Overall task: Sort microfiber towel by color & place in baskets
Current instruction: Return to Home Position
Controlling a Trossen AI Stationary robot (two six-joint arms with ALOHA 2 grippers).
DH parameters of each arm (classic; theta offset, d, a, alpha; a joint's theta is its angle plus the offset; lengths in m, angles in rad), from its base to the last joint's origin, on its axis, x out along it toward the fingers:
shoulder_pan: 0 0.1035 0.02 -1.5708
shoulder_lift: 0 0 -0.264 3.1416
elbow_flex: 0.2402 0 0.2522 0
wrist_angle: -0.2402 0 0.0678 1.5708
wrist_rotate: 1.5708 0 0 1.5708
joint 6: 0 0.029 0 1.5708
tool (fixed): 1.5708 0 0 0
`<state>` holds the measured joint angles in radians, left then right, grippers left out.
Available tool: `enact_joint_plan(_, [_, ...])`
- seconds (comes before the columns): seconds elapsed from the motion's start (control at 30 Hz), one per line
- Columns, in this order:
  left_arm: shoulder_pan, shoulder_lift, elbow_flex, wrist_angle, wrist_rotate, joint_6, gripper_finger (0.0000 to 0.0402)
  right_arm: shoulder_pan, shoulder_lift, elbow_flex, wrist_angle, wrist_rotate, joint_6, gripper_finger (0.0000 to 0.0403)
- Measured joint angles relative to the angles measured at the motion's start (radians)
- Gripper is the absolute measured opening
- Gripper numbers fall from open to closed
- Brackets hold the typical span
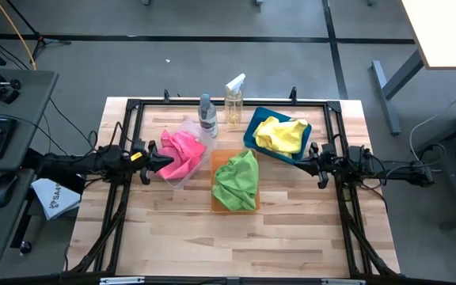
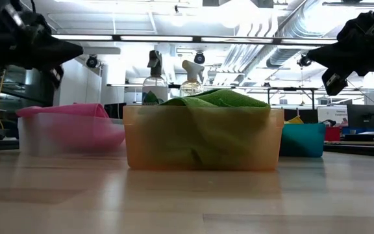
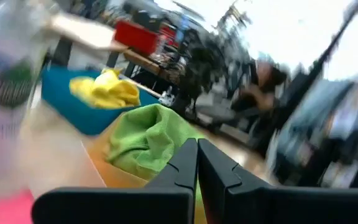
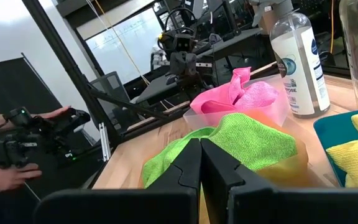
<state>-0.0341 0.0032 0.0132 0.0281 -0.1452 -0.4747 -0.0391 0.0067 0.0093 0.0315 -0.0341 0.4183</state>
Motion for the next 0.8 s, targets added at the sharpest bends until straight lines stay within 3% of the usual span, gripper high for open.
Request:
enact_joint_plan(0.17, [-0.003,0.000,0.000,-0.010,0.073,0.436,0.0000,0.000,0.000,0.000,-0.001,0.000,0.000,0.0000])
enact_joint_plan(0.23, [-0.008,0.000,0.000,-0.010,0.070,0.511,0.0000,0.000,0.000,0.000,-0.008,0.000,0.000,0.0000])
enact_joint_plan(0.5, [-0.009,0.000,0.000,-0.009,0.067,0.357,0.0000,0.000,0.000,0.000,-0.013,0.000,0.000,0.0000])
enact_joint_plan(0.8, [-0.009,0.016,0.000,-0.009,0.066,0.328,0.0000,0.000,0.000,0.000,-0.013,0.000,0.000,0.0000])
